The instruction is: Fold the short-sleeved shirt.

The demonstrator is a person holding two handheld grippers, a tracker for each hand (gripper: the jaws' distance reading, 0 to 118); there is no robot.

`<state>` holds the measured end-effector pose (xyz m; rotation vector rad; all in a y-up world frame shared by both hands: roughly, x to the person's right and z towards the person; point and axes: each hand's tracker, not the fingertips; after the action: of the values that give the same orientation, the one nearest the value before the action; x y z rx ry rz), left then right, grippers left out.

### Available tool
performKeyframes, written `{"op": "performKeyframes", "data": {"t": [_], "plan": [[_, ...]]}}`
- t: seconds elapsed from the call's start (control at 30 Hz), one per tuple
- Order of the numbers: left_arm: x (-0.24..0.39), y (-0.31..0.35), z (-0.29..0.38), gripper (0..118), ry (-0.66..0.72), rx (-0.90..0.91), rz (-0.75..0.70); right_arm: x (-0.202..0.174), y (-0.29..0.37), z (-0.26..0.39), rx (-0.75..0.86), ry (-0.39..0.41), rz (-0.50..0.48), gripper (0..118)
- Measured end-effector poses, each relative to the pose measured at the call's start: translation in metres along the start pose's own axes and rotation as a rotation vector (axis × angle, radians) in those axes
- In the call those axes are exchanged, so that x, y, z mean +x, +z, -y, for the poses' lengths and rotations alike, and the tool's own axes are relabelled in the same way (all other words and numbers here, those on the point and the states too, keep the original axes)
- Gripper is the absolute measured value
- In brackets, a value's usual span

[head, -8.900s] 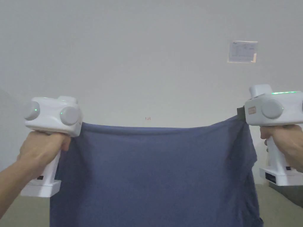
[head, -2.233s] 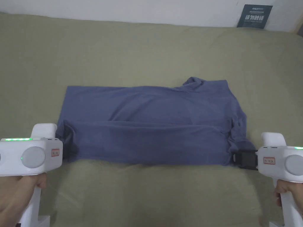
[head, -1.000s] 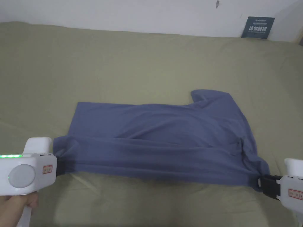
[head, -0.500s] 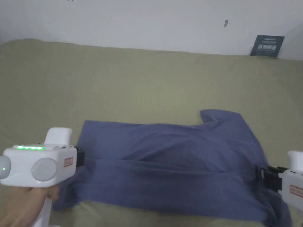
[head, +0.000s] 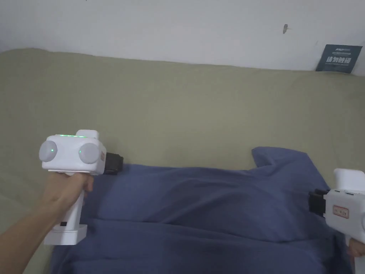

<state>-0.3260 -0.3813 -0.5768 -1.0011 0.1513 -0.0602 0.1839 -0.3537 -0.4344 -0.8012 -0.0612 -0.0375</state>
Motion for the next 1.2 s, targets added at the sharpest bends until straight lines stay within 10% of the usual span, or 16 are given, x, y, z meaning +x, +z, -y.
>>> {"op": "performKeyframes", "data": {"t": [0.2, 0.3, 0.43, 0.53, 0.57, 0.83, 0.93, 1.2], "plan": [[0.011, -0.015, 0.002, 107, -0.035, -0.011, -0.012, 0.017, -0.02, -0.014, -0.032, 0.026, 0.053, 15], [0.005, 0.002, 0.008, 39, -0.051, 0.055, 0.152, 0.031, -0.028, -0.026, -0.054, 0.018, 0.078, 15], [0.016, -0.005, 0.014, 7, -0.118, 0.049, 0.101, 0.047, -0.047, -0.044, -0.089, 0.001, 0.116, 20], [0.019, -0.007, 0.011, 6, -0.127, 0.031, 0.089, 0.051, -0.067, -0.056, -0.148, 0.024, 0.156, 113], [0.02, -0.008, 0.01, 6, -0.134, 0.03, 0.082, 0.052, -0.079, -0.057, -0.207, 0.025, 0.145, 118], [0.021, -0.009, 0.009, 6, -0.103, 0.003, 0.076, 0.053, -0.105, -0.059, -0.264, 0.027, 0.176, 100], [0.022, -0.004, 0.01, 6, -0.099, 0.013, 0.073, 0.051, -0.091, -0.059, -0.192, -0.029, 0.103, 13], [0.0, 0.054, 0.021, 6, -0.066, 0.118, 0.112, 0.055, -0.02, -0.057, -0.086, -0.01, 0.066, 10]]}}
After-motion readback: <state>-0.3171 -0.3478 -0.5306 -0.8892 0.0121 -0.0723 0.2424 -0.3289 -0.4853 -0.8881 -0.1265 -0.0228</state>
